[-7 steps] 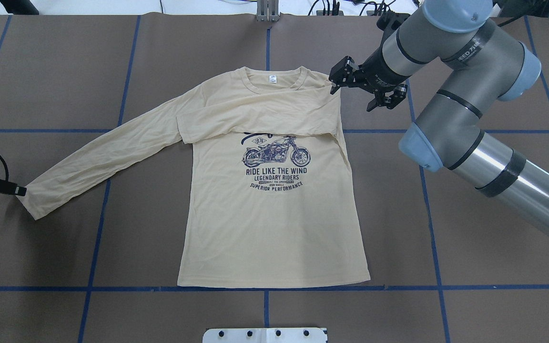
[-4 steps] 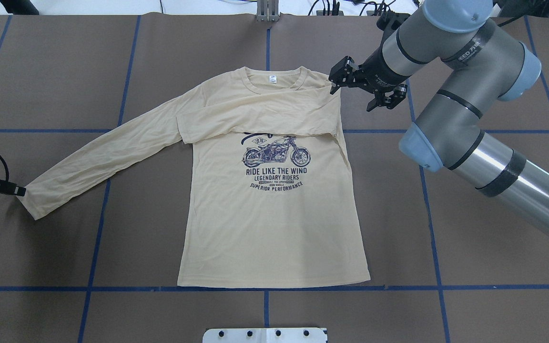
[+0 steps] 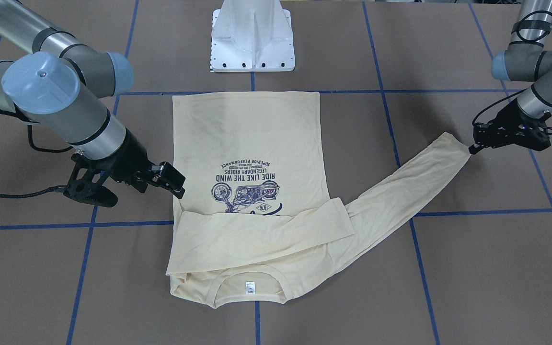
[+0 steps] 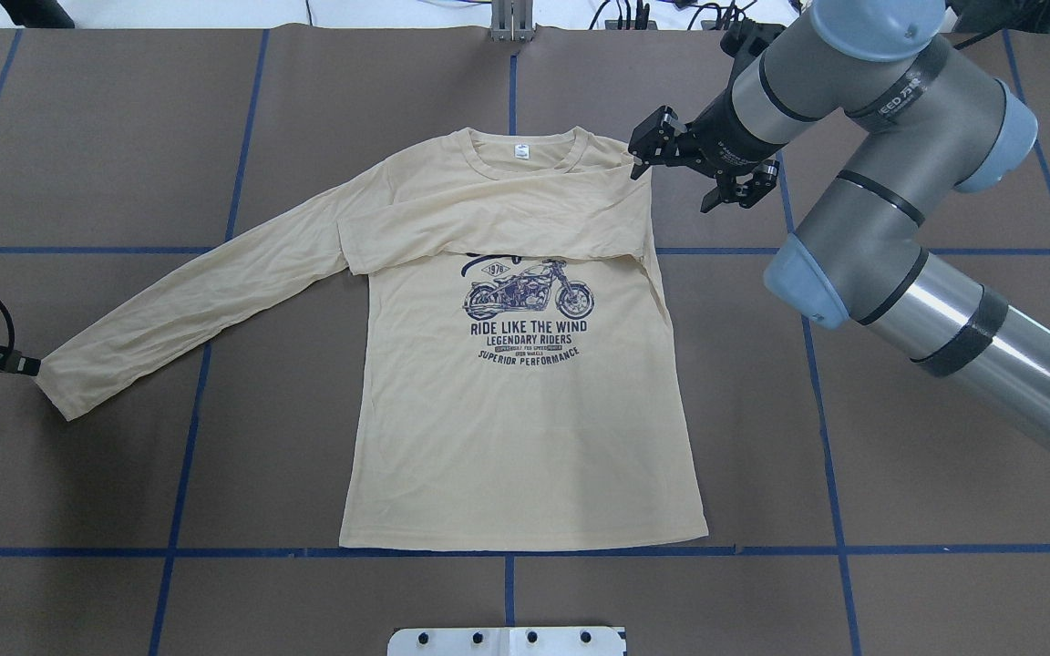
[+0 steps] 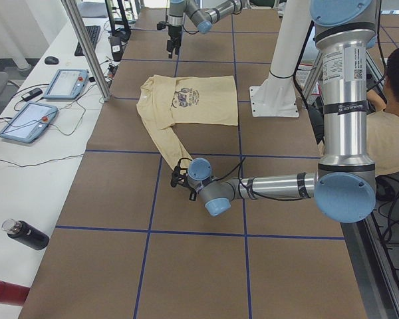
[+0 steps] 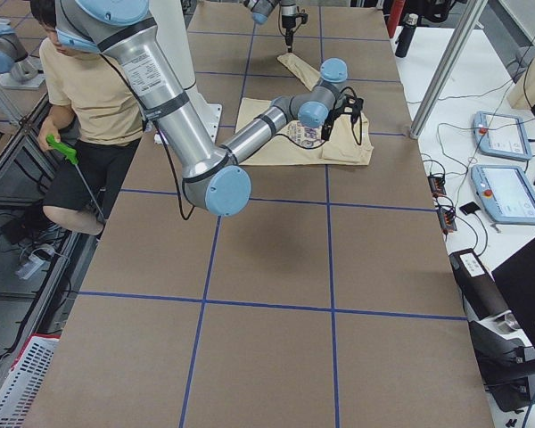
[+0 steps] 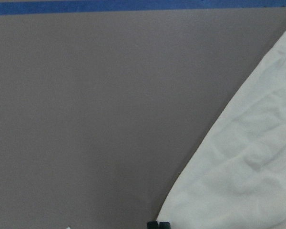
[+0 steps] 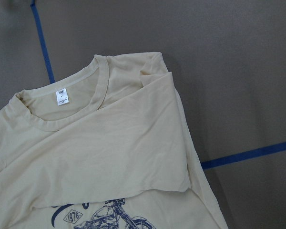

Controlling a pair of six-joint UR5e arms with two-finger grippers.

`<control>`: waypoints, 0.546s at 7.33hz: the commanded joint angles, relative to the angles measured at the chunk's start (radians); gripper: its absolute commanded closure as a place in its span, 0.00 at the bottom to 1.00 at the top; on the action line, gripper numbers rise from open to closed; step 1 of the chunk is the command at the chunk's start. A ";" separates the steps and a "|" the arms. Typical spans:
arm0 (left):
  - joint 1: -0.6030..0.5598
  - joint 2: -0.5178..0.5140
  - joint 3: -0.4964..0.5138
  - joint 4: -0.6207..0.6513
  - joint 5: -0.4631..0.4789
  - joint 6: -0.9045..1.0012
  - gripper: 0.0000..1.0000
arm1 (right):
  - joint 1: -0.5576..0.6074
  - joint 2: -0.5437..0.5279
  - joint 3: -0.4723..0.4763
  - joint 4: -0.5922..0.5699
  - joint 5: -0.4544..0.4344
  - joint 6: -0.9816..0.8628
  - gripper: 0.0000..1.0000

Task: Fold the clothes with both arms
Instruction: 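Release the sleeve and raise the right gripper while the left gripper approaches the other cuff, then grasp the other sleeve cuff with the left gripper and lift it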

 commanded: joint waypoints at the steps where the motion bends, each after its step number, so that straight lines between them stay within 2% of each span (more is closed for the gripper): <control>1: -0.006 0.010 -0.090 0.013 -0.039 -0.013 1.00 | 0.007 -0.041 0.054 -0.001 0.009 0.000 0.00; 3: -0.006 -0.054 -0.156 0.018 -0.067 -0.161 1.00 | 0.054 -0.096 0.097 -0.004 0.027 -0.002 0.00; 4: -0.006 -0.141 -0.158 0.045 -0.067 -0.236 1.00 | 0.101 -0.133 0.111 -0.004 0.065 -0.035 0.00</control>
